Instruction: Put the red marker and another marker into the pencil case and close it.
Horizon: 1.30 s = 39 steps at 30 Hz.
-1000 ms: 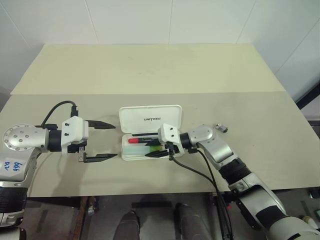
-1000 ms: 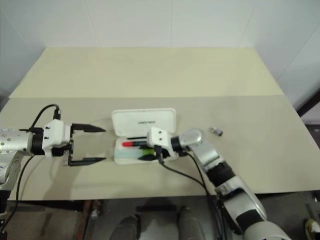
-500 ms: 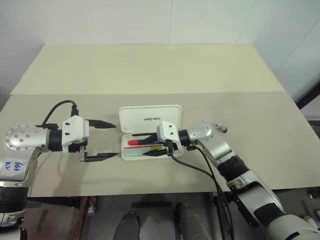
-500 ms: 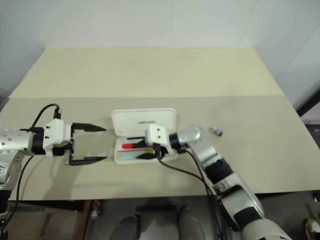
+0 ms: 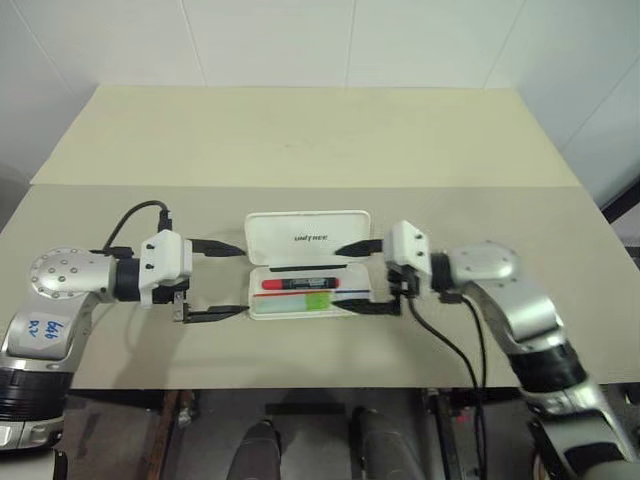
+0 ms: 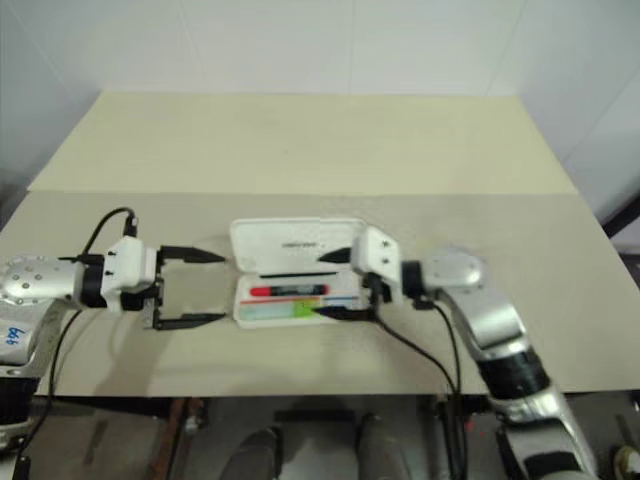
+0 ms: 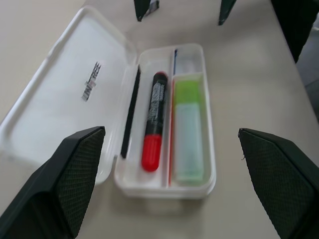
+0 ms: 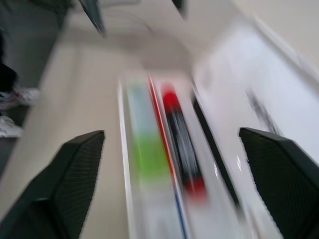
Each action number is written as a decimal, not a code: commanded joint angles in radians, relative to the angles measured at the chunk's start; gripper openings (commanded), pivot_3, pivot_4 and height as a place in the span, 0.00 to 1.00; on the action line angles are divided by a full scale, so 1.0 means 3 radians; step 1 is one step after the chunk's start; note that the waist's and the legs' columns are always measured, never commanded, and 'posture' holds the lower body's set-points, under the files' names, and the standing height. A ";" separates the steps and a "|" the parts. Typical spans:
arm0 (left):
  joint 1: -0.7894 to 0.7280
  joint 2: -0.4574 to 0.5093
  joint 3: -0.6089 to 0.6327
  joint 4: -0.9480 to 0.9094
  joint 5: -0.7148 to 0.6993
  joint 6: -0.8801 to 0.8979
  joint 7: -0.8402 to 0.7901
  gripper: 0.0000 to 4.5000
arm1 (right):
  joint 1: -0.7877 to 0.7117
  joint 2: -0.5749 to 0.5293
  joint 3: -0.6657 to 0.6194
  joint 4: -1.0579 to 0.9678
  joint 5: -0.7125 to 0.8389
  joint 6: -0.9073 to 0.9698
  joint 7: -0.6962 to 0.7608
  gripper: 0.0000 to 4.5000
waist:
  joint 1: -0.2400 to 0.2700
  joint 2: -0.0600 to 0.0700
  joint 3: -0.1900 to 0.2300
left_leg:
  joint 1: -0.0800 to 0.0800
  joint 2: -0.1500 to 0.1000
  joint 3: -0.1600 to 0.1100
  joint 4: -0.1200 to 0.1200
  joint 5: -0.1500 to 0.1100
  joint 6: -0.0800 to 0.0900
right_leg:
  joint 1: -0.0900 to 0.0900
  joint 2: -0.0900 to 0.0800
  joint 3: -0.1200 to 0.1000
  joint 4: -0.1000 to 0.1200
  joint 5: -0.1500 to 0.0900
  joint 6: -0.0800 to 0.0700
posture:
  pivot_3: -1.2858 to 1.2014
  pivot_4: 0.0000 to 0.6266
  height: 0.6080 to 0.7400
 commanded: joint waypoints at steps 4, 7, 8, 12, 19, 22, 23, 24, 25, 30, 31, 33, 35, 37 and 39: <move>-0.0102 -0.0122 -0.0062 -0.0139 -0.0057 0.0098 0.0094 1.00 | 0.0069 -0.0418 -0.0475 0.0529 -0.0141 -0.0169 -0.0227 0.99 | -0.0043 0.0000 0.0000 | 0.0004 0.0001 0.0006 0.0003 0.0001 0.0002 | 0.0002 0.0000 0.0002 -0.0005 -0.0005 -0.0009 | 0.52 0.24 1.00; -0.0176 -0.0191 -0.0137 -0.0125 -0.0031 0.0099 0.0110 1.00 | 0.0088 -0.0525 -0.0638 0.1023 -0.0279 -0.0236 -0.0464 0.99 | -0.0043 0.0000 0.0000 | 0.0005 0.0000 0.0007 0.0005 0.0003 0.0004 | 0.0005 0.0000 0.0004 -0.0006 -0.0004 -0.0011 | 0.52 0.24 1.00; -0.0183 -0.0195 -0.0145 -0.0118 -0.0027 0.0093 0.0106 1.00 | 0.0094 -0.0526 -0.0650 0.1087 -0.0270 -0.0257 -0.0485 0.99 | -0.0043 0.0000 0.0000 | 0.0004 0.0000 0.0009 0.0006 0.0003 0.0004 | 0.0005 0.0000 0.0007 -0.0009 -0.0003 -0.0013 | 0.52 0.24 1.00; -0.0234 -0.0212 -0.0171 -0.0072 -0.0013 0.0081 0.0107 1.00 | 0.0082 -0.0487 -0.0664 0.1353 -0.0306 -0.0390 -0.0563 0.99 | -0.0058 0.0000 0.0000 | 0.0005 0.0000 0.0012 0.0006 0.0003 0.0004 | 0.0004 0.0000 0.0011 -0.0009 -0.0001 -0.0010 | 0.52 0.24 1.00; -0.0342 -0.0249 -0.0233 0.0019 0.0005 0.0032 0.0088 1.00 | -0.0087 -0.0354 -0.0654 0.1784 -0.0315 -0.0455 -0.0720 0.99 | -0.0060 0.0000 0.0000 | 0.0005 0.0000 0.0014 0.0006 0.0003 0.0004 | 0.0005 0.0000 0.0012 -0.0008 0.0004 -0.0001 | 0.52 0.24 1.00; -0.0346 -0.0245 -0.0233 0.0032 0.0005 0.0020 0.0077 1.00 | -0.0124 -0.0307 -0.0611 0.1810 -0.0333 -0.0468 -0.0730 0.99 | -0.0061 0.0000 0.0000 | 0.0006 0.0000 0.0014 0.0006 0.0003 0.0004 | 0.0005 0.0000 0.0013 -0.0007 0.0005 0.0002 | 0.52 0.24 1.00; -0.0347 -0.0246 -0.0235 0.0034 0.0006 0.0017 0.0076 1.00 | -0.0143 -0.0279 -0.0595 0.1835 -0.0345 -0.0477 -0.0744 0.99 | -0.0060 0.0000 0.0000 | 0.0006 0.0000 0.0014 0.0006 0.0003 0.0004 | 0.0005 0.0000 0.0012 -0.0007 0.0007 0.0005 | 0.52 0.24 1.00; -0.0348 -0.0247 -0.0237 0.0036 0.0008 0.0015 0.0076 1.00 | -0.0157 -0.0260 -0.0585 0.1854 -0.0353 -0.0483 -0.0753 0.99 | -0.0059 0.0000 0.0000 | 0.0006 0.0000 0.0013 0.0005 0.0003 0.0004 | 0.0005 0.0000 0.0013 -0.0007 0.0008 0.0007 | 0.52 0.24 1.00; -0.0351 -0.0249 -0.0240 0.0036 0.0009 0.0015 0.0078 1.00 | -0.0174 -0.0239 -0.0571 0.1893 -0.0367 -0.0498 -0.0767 0.99 | -0.0058 0.0000 0.0000 | 0.0006 0.0000 0.0014 0.0005 0.0003 0.0004 | 0.0005 0.0000 0.0012 -0.0007 0.0008 0.0007 | 0.52 0.24 1.00; -0.0350 -0.0256 -0.0244 0.0023 0.0010 0.0016 0.0088 1.00 | -0.0222 -0.0199 -0.0558 0.2071 -0.0424 -0.0568 -0.0805 0.78 | -0.0056 0.0000 0.0000 | 0.0005 0.0000 0.0013 0.0005 0.0003 0.0004 | 0.0005 0.0000 0.0013 -0.0007 0.0008 0.0007 | 0.52 0.24 1.00; -0.0348 -0.0256 -0.0244 0.0021 0.0010 0.0016 0.0089 1.00 | -0.0226 -0.0197 -0.0558 0.2097 -0.0431 -0.0579 -0.0805 0.70 | -0.0056 0.0000 0.0000 | 0.0005 0.0000 0.0013 0.0005 0.0003 0.0004 | 0.0005 0.0000 0.0013 -0.0007 0.0008 0.0007 | 0.52 0.24 1.00; -0.0346 -0.0243 -0.0224 0.0017 0.0007 0.0018 0.0095 1.00 | -0.0220 -0.0212 -0.0571 0.2187 -0.0445 -0.0610 -0.0809 0.54 | -0.0055 0.0000 0.0000 | 0.0005 -0.0001 0.0013 0.0005 0.0003 0.0004 | 0.0005 0.0000 0.0013 -0.0007 0.0008 0.0007 | 0.52 0.24 1.00; -0.0339 -0.0238 -0.0214 0.0013 0.0006 0.0015 0.0096 1.00 | -0.0203 -0.0228 -0.0580 0.2232 -0.0440 -0.0623 -0.0783 0.38 | -0.0052 0.0000 0.0000 | 0.0006 -0.0001 0.0013 0.0006 0.0003 0.0004 | 0.0006 0.0000 0.0013 -0.0007 0.0008 0.0007 | 0.52 0.24 1.00; -0.0333 -0.0237 -0.0216 0.0013 0.0011 0.0005 0.0094 1.00 | -0.0197 -0.0233 -0.0575 0.2241 -0.0443 -0.0635 -0.0773 0.22 | -0.0051 0.0000 0.0000 | 0.0006 -0.0001 0.0013 0.0006 0.0003 0.0004 | 0.0008 0.0000 0.0013 -0.0007 0.0008 0.0006 | 0.52 0.24 1.00; -0.0337 -0.0241 -0.0220 0.0018 0.0017 -0.0002 0.0097 1.00 | -0.0196 -0.0234 -0.0571 0.2226 -0.0451 -0.0630 -0.0784 0.08 | -0.0052 0.0000 0.0000 | 0.0007 -0.0001 0.0013 0.0007 0.0003 0.0004 | 0.0009 0.0000 0.0014 -0.0008 0.0008 0.0006 | 0.52 0.24 1.00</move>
